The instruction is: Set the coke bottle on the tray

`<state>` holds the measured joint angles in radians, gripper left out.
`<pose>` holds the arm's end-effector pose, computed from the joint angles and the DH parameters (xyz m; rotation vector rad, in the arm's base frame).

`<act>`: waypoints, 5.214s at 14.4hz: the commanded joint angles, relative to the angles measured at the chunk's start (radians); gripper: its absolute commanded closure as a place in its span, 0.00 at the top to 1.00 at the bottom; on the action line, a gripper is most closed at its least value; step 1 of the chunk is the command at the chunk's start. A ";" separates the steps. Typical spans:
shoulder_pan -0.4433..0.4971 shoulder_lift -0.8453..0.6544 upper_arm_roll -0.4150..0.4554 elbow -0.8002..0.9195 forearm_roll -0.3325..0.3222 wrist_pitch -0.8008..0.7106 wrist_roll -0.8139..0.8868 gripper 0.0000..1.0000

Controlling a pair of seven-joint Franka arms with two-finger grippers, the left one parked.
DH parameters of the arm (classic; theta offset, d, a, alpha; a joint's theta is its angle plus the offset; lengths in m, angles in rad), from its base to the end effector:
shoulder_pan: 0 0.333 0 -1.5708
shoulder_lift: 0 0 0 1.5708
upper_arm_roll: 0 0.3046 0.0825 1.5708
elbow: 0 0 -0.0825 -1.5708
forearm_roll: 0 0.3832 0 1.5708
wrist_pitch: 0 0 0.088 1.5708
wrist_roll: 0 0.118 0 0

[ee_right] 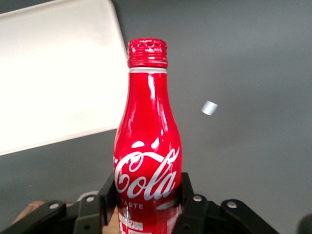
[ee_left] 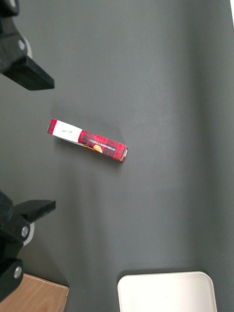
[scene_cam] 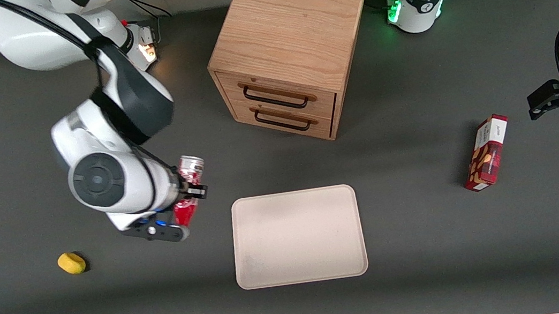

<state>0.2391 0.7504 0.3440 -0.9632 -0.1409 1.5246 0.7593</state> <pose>0.6517 0.3112 0.4109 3.0876 -0.3736 -0.2812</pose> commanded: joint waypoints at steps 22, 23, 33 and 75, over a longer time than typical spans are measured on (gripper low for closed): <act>0.101 0.348 -0.117 0.064 -0.014 0.499 -0.266 0.00; 0.114 0.357 -0.120 0.063 -0.014 0.511 -0.255 0.00; 0.115 0.371 -0.120 0.054 -0.019 0.516 -0.250 0.43; -0.069 -0.768 -0.245 -0.725 0.178 -0.047 -0.541 1.00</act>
<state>0.1793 0.0912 0.1643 -1.5900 0.0027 1.4815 0.3349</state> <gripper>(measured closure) 0.000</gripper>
